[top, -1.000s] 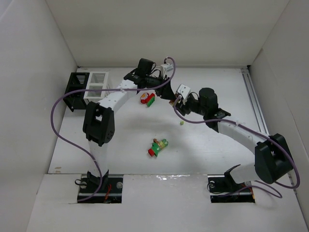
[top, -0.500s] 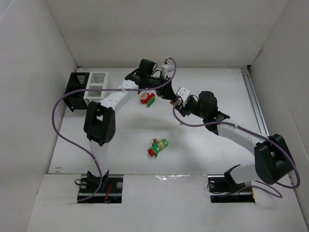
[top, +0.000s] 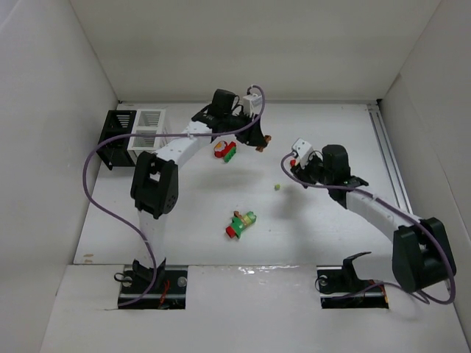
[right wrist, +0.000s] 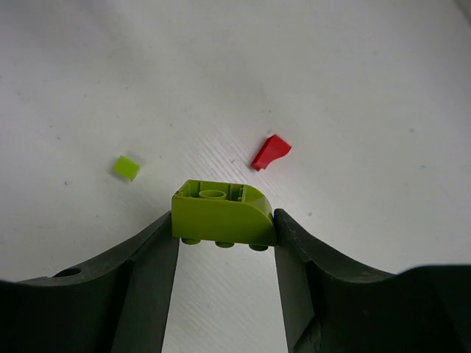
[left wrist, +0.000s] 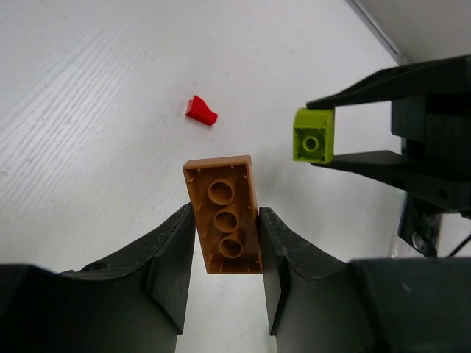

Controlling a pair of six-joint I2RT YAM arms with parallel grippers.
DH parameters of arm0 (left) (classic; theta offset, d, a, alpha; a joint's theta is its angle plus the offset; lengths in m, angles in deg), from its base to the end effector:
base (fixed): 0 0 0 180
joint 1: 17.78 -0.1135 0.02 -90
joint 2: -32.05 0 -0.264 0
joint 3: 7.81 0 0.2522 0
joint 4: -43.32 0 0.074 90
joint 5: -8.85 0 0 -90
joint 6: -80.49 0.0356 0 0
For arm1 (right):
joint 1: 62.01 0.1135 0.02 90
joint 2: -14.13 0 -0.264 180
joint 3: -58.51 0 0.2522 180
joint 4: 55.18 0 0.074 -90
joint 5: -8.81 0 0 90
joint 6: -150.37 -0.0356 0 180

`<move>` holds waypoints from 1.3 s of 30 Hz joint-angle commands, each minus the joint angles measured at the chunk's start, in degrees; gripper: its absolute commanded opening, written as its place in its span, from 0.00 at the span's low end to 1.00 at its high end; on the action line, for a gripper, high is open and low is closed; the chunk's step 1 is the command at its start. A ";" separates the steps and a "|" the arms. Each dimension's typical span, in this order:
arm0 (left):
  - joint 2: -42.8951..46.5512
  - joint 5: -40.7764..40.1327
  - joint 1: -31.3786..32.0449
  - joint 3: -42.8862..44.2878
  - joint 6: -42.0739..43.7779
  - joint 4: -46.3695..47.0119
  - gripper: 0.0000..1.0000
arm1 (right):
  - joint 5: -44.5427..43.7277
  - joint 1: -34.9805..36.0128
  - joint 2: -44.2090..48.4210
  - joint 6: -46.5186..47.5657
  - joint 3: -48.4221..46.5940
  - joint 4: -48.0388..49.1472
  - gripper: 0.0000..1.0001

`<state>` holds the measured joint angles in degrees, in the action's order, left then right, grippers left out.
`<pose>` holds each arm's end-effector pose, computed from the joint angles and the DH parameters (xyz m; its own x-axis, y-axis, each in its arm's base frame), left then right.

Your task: Sort the legos into containers by color

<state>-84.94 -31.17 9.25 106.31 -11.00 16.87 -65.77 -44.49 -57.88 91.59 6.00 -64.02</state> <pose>0.4118 -0.2407 0.2887 -0.4591 0.2155 -0.8619 0.8754 0.2751 -0.3976 0.2561 0.0908 0.2290 -0.1210 -0.5622 -0.8181 -0.6737 0.6518 -0.3483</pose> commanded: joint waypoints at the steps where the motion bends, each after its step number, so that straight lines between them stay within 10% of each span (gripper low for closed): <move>1: -2.97 -9.79 2.41 3.87 -0.08 -0.23 0.00 | 1.27 -0.91 -5.39 -1.51 -6.40 -8.86 0.00; 15: -11.51 -26.33 6.90 7.58 1.50 1.35 0.08 | -3.46 -3.81 -19.39 -3.37 -17.68 -19.95 0.05; 19: -12.12 -25.20 6.90 5.57 2.02 0.82 0.22 | -5.75 -3.19 -20.63 -2.22 -18.30 -20.58 0.45; 27: -8.27 -19.85 5.15 1.87 0.63 4.50 0.61 | -3.21 -3.72 -16.94 -2.22 -16.81 -14.51 0.74; 39: 9.06 -29.30 -6.72 -9.75 -4.24 7.18 0.66 | 11.47 3.46 -20.53 -11.00 -32.07 -13.10 0.73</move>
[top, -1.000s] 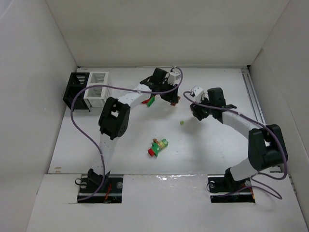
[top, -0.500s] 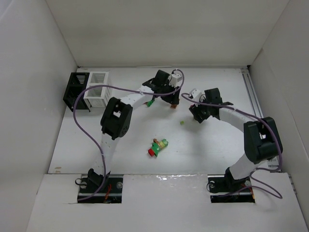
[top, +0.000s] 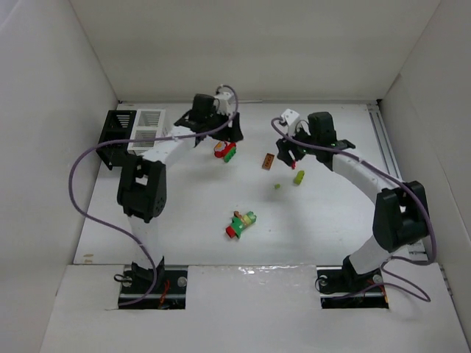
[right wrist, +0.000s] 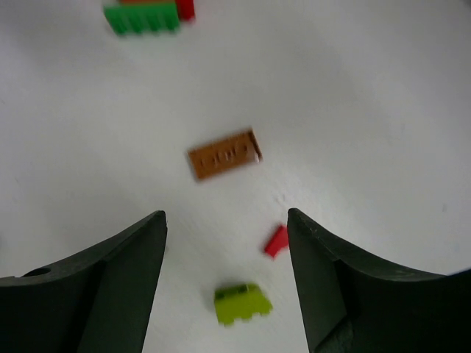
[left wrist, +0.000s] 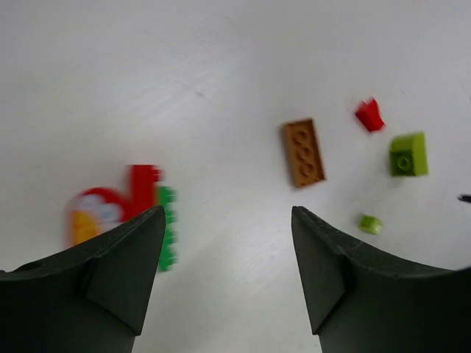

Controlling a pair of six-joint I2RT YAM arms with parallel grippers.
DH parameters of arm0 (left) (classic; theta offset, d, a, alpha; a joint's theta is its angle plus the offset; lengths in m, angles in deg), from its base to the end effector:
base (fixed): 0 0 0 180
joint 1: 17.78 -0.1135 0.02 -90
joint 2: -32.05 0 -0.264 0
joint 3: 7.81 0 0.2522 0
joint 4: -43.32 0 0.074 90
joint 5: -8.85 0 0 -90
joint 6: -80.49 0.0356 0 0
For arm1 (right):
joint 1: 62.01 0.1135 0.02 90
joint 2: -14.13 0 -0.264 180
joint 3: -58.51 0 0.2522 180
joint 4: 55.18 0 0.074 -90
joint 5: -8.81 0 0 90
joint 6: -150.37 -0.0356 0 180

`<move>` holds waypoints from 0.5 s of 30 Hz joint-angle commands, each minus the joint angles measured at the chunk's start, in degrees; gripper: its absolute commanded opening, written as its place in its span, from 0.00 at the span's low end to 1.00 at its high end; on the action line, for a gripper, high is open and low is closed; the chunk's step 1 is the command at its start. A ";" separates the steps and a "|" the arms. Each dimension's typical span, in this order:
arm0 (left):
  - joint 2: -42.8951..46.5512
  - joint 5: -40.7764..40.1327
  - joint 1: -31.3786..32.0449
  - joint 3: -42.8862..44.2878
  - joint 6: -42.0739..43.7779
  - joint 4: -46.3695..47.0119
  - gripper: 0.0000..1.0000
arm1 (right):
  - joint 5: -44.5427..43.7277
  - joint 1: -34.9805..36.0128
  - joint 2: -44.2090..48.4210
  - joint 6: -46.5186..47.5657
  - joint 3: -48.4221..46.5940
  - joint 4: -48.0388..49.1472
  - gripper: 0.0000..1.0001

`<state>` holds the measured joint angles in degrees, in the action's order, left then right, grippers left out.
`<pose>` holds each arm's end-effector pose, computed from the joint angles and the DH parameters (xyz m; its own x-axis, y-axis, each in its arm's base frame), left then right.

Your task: Sort the legos into containers by color

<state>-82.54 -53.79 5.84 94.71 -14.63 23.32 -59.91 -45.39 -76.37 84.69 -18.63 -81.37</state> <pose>0.4204 -0.2017 0.2447 -0.5481 0.1532 -0.8222 0.6664 0.6741 -0.3187 0.3320 0.1126 0.2510 -0.3358 -0.5007 -0.7978 -0.7385 0.6657 -0.1070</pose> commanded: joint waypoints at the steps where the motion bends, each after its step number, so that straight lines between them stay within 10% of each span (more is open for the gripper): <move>1: 6.66 -8.70 -3.31 3.69 4.20 -1.91 0.65 | 4.92 5.43 -5.10 -5.23 -8.77 4.25 0.71; 5: 6.13 -13.73 -3.31 2.83 13.08 -8.32 0.63 | 4.91 7.37 -10.39 -7.79 -13.43 5.31 0.71; 15: -1.16 10.45 -13.41 12.41 58.53 -32.16 0.65 | 5.62 6.67 -11.37 -8.32 -13.79 5.31 0.71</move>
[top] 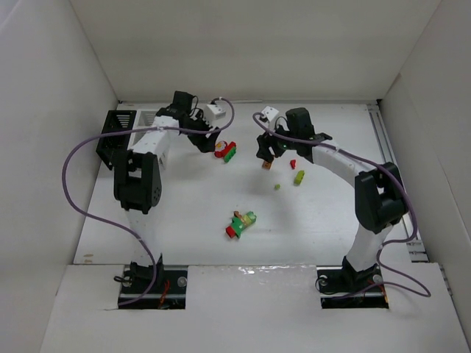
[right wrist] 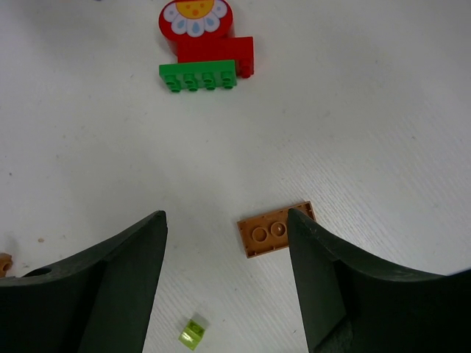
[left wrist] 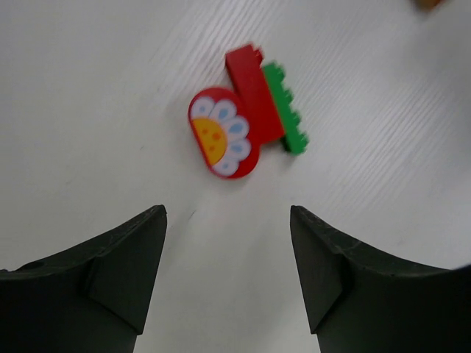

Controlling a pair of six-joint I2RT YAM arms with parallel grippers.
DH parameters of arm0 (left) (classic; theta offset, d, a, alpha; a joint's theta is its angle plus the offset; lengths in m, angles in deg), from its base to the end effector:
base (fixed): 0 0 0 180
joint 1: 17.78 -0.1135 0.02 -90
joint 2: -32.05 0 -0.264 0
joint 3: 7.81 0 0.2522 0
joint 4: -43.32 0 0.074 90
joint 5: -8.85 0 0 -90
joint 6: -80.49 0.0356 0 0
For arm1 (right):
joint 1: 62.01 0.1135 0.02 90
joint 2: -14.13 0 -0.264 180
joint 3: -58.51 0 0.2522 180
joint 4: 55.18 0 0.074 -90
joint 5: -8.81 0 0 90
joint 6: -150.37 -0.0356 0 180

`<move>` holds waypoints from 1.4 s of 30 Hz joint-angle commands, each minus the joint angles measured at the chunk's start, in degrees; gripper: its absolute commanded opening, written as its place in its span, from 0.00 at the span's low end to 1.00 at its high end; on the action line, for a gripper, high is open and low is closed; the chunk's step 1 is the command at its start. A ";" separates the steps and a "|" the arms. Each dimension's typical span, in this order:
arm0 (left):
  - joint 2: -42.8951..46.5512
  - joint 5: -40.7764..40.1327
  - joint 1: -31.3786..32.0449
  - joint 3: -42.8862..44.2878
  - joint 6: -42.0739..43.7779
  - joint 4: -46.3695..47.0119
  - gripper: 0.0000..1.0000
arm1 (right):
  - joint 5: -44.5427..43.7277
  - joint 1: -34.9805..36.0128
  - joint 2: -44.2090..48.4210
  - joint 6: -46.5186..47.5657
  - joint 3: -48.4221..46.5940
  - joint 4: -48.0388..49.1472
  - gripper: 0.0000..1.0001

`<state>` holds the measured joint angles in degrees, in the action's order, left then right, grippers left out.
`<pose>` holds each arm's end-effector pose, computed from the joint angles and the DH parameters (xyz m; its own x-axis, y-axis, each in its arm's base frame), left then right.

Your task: Sort the legos into containers by color

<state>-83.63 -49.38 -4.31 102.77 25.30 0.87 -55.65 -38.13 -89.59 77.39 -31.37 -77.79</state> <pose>0.4391 -0.1244 0.2521 -0.2788 0.5658 -0.7759 0.8560 0.5127 0.0663 0.3713 0.1812 0.2466 -0.3197 -0.4304 -0.8441 -0.8115 0.5843 0.0095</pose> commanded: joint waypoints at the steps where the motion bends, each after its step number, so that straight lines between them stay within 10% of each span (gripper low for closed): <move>1: -0.77 4.98 -3.28 4.96 21.24 -11.20 0.66 | 1.35 -0.59 1.86 -1.02 -0.27 1.20 0.71; 9: -1.30 6.38 -3.81 3.73 41.74 -10.79 0.69 | 0.83 -0.59 3.00 0.04 0.97 -0.04 0.72; 42: -15.71 7.25 3.66 17.09 54.92 -17.89 0.74 | -0.49 -4.72 5.20 -1.89 3.08 -0.56 0.78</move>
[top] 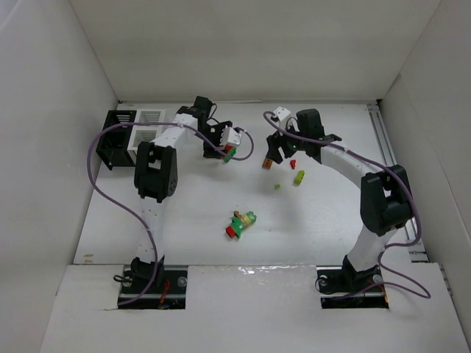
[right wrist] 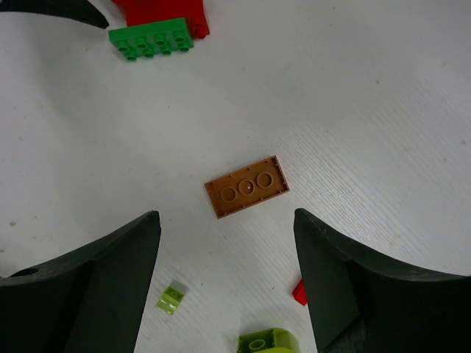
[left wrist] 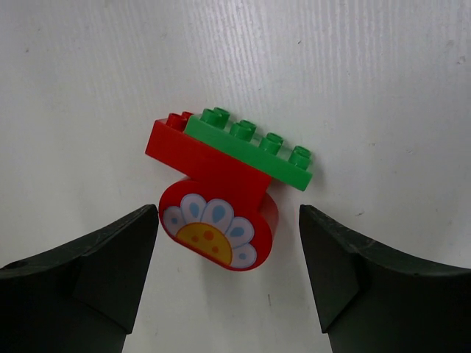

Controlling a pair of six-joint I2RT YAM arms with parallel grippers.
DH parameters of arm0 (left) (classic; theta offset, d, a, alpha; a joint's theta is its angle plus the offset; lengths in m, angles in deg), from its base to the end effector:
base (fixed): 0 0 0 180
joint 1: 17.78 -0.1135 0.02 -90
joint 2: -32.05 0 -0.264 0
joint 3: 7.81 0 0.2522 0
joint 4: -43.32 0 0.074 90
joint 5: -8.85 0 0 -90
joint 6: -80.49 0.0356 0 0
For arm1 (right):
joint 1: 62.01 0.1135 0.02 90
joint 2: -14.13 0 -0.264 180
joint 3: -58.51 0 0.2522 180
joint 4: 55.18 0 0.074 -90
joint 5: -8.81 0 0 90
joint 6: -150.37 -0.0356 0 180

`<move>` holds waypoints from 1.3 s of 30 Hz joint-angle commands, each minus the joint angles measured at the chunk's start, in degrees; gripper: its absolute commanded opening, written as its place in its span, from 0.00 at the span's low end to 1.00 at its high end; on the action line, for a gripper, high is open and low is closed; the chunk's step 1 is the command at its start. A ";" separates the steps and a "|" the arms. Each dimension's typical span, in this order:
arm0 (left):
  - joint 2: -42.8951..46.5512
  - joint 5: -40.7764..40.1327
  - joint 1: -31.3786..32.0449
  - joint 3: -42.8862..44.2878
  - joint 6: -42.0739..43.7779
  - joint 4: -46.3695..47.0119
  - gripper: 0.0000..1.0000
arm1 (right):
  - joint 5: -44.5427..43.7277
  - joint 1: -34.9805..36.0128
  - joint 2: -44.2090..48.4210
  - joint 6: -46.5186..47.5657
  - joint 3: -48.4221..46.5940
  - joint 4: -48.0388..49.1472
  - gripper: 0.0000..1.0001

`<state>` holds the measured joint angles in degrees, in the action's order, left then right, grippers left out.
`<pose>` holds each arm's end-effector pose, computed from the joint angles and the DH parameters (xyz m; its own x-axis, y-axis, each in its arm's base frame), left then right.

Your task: Sort the legos into containers by color

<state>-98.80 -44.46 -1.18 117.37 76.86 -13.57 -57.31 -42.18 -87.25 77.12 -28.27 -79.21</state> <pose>0.4644 -0.1606 0.1973 0.4381 0.7045 -0.5584 0.8800 -0.2094 0.4263 0.3708 0.1490 0.2422 -0.3872 -0.4198 -0.8209 -0.7511 0.6599 0.0169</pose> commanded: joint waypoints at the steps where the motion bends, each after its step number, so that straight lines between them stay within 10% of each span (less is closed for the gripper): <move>1: -0.55 2.34 0.54 2.49 3.37 -3.45 0.74 | 1.69 -1.20 2.86 -1.64 -0.02 0.86 0.78; 32: -1.08 -1.35 1.59 1.17 -5.51 4.72 0.77 | 8.29 -3.49 1.28 -7.79 -2.75 0.86 1.00; 39: -2.31 -0.83 1.07 2.58 -12.09 7.80 0.35 | 9.43 -3.49 1.28 -7.79 -2.75 0.86 0.99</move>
<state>-101.79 -46.38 0.11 118.18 68.01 -6.69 -50.10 -45.46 -86.86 69.61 -28.70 -79.23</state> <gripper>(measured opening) 0.407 0.991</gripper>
